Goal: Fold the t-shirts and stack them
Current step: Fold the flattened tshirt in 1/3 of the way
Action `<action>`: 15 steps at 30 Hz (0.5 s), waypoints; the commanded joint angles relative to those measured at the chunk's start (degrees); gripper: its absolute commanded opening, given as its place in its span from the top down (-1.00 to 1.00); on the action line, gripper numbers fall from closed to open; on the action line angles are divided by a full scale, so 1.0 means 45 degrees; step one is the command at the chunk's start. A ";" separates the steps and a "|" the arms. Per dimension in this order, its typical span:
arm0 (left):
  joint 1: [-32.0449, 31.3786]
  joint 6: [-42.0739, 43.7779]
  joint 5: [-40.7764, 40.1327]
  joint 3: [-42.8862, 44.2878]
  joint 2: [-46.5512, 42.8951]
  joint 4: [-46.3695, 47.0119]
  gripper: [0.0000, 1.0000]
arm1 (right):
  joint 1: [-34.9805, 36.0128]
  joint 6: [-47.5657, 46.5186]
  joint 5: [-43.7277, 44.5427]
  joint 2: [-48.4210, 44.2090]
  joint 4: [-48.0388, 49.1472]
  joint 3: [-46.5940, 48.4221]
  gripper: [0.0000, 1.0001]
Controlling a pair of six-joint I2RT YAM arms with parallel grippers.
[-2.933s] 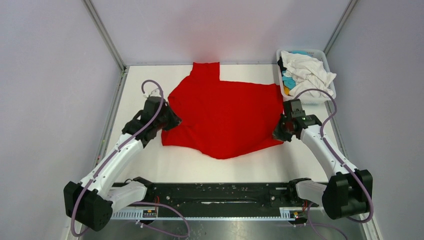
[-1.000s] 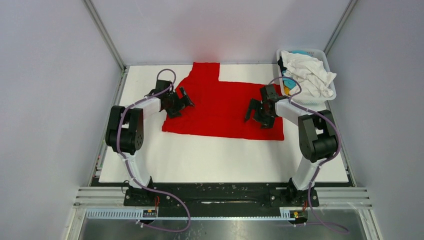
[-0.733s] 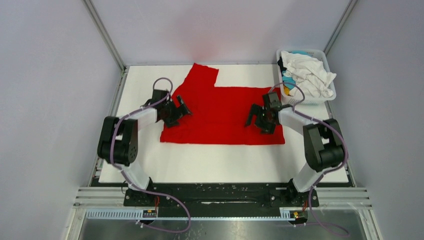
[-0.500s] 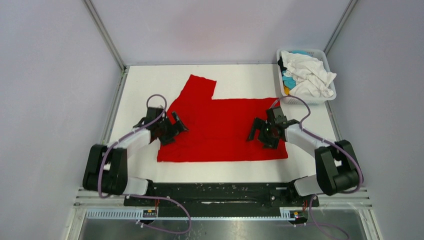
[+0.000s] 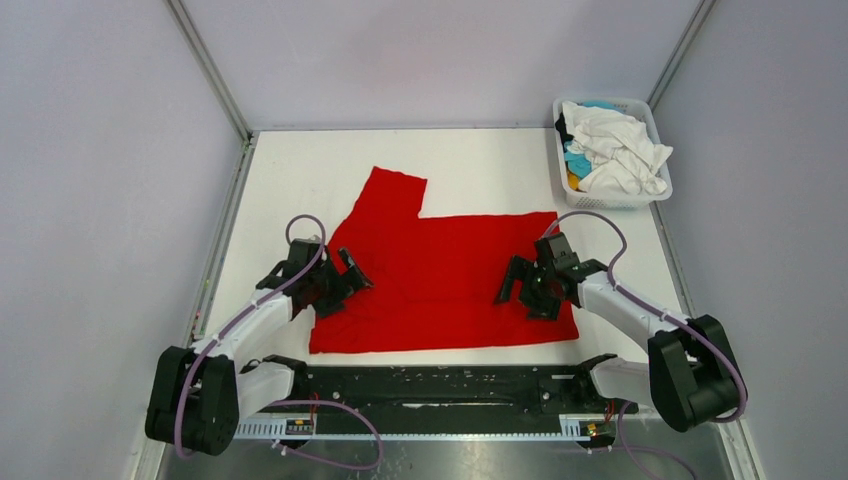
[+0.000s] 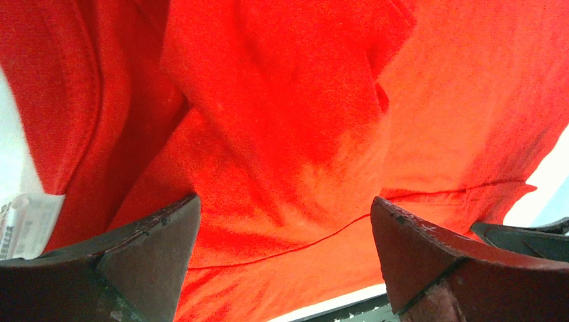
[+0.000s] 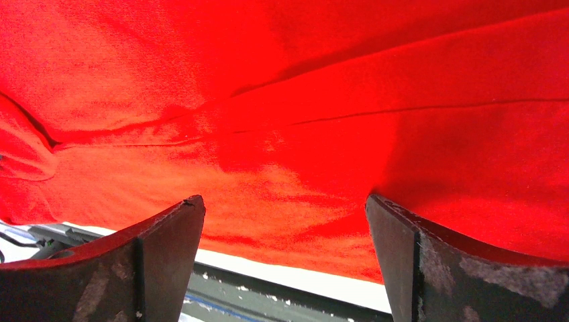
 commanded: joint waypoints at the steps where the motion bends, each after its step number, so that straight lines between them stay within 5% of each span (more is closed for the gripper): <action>1: 0.0017 -0.0077 -0.1098 -0.0441 -0.0343 -0.1386 -0.98 | 0.0163 0.0507 0.0360 -0.0455 -0.2538 -0.0898 -0.99; 15: -0.0002 -0.0084 -0.1440 -0.0193 -0.1785 -0.2184 -0.98 | 0.0219 0.0820 -0.0001 -0.1481 -0.2914 -0.1039 -0.99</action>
